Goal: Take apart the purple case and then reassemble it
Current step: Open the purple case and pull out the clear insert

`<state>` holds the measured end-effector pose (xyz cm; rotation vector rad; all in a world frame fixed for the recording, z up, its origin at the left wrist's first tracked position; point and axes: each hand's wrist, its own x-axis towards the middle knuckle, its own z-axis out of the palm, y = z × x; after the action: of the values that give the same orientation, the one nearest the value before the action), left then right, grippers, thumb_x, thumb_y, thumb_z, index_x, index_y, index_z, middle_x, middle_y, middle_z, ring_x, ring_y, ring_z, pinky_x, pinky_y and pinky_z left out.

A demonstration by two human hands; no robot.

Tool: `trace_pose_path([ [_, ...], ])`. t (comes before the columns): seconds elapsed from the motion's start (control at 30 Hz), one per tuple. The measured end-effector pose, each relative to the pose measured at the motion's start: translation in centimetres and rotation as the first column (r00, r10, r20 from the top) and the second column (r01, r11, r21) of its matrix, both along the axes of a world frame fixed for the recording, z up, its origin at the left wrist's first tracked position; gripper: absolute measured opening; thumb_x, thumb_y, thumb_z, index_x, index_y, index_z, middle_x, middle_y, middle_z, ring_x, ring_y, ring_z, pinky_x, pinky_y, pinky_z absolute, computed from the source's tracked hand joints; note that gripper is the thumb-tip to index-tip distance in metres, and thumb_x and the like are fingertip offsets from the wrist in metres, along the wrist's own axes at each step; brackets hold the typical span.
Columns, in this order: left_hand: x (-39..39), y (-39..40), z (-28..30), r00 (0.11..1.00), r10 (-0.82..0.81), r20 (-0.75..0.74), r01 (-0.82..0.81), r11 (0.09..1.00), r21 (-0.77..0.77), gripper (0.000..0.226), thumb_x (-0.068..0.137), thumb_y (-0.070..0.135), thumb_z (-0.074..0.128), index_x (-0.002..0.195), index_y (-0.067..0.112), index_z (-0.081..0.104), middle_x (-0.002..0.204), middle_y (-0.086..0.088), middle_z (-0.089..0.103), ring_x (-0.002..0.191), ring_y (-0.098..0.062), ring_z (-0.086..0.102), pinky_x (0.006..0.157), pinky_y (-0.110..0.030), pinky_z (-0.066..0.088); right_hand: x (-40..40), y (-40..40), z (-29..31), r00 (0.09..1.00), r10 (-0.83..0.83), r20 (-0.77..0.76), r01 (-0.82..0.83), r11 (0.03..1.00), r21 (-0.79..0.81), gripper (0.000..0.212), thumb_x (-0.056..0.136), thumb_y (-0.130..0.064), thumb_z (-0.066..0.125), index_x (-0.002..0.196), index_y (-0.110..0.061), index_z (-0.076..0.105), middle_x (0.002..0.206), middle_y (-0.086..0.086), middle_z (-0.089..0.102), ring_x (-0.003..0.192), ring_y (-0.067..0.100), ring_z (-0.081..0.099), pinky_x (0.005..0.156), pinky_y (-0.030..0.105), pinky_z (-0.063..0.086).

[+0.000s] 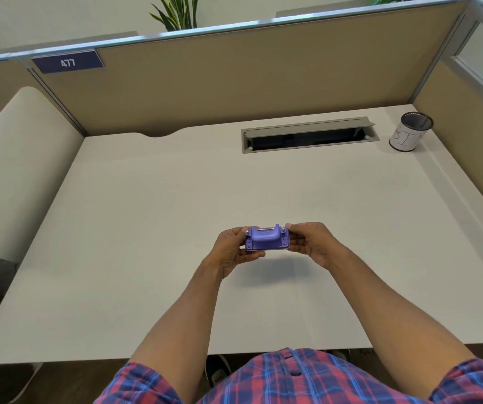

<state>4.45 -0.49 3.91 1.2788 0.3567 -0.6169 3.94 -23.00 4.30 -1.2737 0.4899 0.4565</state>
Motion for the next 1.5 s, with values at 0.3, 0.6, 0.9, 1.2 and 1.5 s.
trace_pose_path([
  [0.3, 0.5, -0.1, 0.4, 0.999, 0.042, 0.010, -0.042, 0.999, -0.025, 0.022, 0.106, 0.018, 0.059, 0.112, 0.006, 0.076, 0.098, -0.013, 0.082, 0.079, -0.033, 0.080, 0.071, -0.034, 0.068, -0.1, 0.3, -0.5, 0.997, -0.076, -0.010, 0.077, 0.990, 0.119, 0.019, 0.096, -0.024, 0.069, 0.095, -0.008, 0.079, 0.082, 0.006, 0.079, 0.070, 0.017, 0.075, 0.064, 0.025, 0.061],
  [0.6, 1.0, 0.0, 0.8, 0.996, 0.064, 0.060, -0.063, 0.998, -0.005, 0.022, 0.109, 0.016, 0.052, 0.109, 0.016, 0.074, 0.097, -0.007, 0.083, 0.080, -0.039, 0.080, 0.067, -0.035, 0.067, -0.6, 0.4, -1.0, 0.994, 0.038, 0.098, -0.052, 0.988, 0.145, 0.025, 0.101, -0.020, 0.056, 0.110, -0.010, 0.077, 0.107, 0.013, 0.080, 0.097, 0.027, 0.078, 0.068, 0.024, 0.060],
  [0.9, 1.4, 0.1, 1.5, 0.989, -0.043, 0.141, 0.048, 0.998, -0.029, 0.039, 0.094, 0.027, 0.075, 0.129, 0.011, 0.068, 0.119, -0.017, 0.076, 0.082, -0.034, 0.077, 0.076, -0.034, 0.065, -0.3, 0.5, -0.8, 0.993, -0.019, 0.114, -0.004, 0.980, 0.198, 0.023, 0.104, -0.007, 0.052, 0.108, -0.002, 0.074, 0.101, 0.015, 0.080, 0.090, 0.026, 0.079, 0.071, 0.023, 0.062],
  [1.2, 1.6, 0.2, 1.7, 0.974, -0.112, 0.196, 0.121, 0.992, -0.036, 0.055, 0.078, 0.011, 0.084, 0.129, 0.009, 0.065, 0.128, -0.022, 0.072, 0.096, -0.039, 0.075, 0.089, -0.040, 0.065, -0.5, 0.2, -1.2, 0.988, -0.037, 0.151, -0.003, 0.967, 0.256, 0.024, 0.104, -0.006, 0.052, 0.113, 0.001, 0.073, 0.105, 0.015, 0.080, 0.092, 0.026, 0.078, 0.077, 0.023, 0.062],
  [1.5, 2.0, 0.6, 1.7, 0.984, -0.055, 0.172, 0.068, 0.995, -0.070, 0.055, 0.078, 0.016, 0.083, 0.130, 0.009, 0.065, 0.118, -0.019, 0.075, 0.088, -0.038, 0.077, 0.078, -0.032, 0.064, -0.6, -0.1, -0.8, 0.967, 0.050, 0.248, -0.126, 0.944, 0.304, 0.027, 0.099, 0.001, 0.057, 0.116, -0.006, 0.076, 0.125, 0.018, 0.073, 0.111, 0.029, 0.073, 0.091, 0.024, 0.058],
])
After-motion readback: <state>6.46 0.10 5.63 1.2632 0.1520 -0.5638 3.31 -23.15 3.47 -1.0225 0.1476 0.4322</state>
